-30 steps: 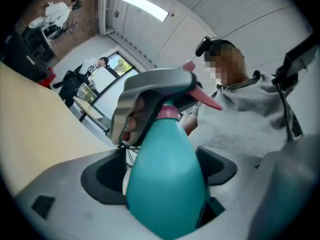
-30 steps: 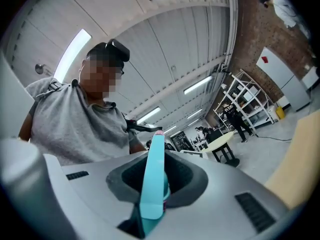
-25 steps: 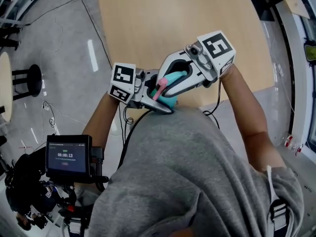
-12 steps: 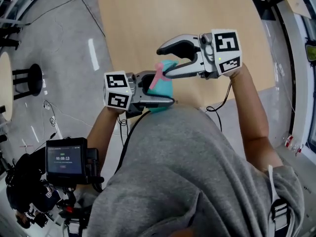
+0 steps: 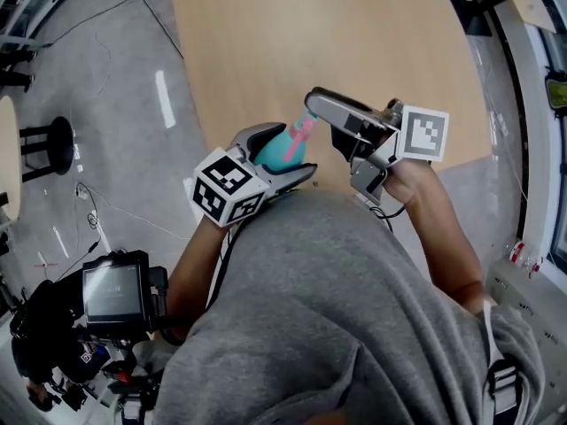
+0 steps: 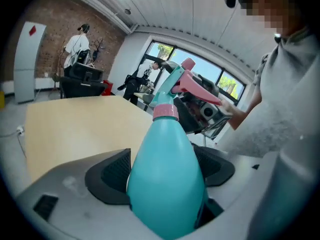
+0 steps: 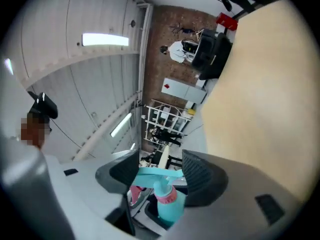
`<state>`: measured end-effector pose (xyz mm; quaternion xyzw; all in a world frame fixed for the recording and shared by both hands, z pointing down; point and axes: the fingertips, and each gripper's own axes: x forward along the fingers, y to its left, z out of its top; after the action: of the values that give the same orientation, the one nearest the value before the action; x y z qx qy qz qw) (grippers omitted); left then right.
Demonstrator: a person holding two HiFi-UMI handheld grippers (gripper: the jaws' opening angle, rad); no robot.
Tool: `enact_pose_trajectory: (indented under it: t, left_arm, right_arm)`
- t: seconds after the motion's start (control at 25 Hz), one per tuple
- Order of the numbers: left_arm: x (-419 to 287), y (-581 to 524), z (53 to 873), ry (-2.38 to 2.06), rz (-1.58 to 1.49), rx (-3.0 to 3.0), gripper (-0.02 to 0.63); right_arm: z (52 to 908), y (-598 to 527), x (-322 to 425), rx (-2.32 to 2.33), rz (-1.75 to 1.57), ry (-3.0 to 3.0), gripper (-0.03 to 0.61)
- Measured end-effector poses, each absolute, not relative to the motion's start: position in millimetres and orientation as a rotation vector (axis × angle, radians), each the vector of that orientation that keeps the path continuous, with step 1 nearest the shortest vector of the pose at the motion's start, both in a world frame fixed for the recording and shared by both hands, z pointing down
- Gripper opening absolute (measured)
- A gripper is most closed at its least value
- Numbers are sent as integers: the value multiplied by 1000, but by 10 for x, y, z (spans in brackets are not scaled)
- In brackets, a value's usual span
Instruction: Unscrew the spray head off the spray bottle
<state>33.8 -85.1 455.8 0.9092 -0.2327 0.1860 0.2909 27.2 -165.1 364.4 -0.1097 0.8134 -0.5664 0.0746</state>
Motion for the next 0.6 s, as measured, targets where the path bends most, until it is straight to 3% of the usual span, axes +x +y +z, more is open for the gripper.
enact_pose_trajectory:
  t: [0.4, 0.6]
  left_arm:
    - [-37, -1165, 4849, -1054, 1260, 2639, 393]
    - [-72, -1249, 4885, -1084, 1364, 2700, 393]
  right_arm:
    - [4067, -1650, 323, -436, -1950, 2289, 249]
    - [4210, -1680, 363, -469, -2004, 2232, 249]
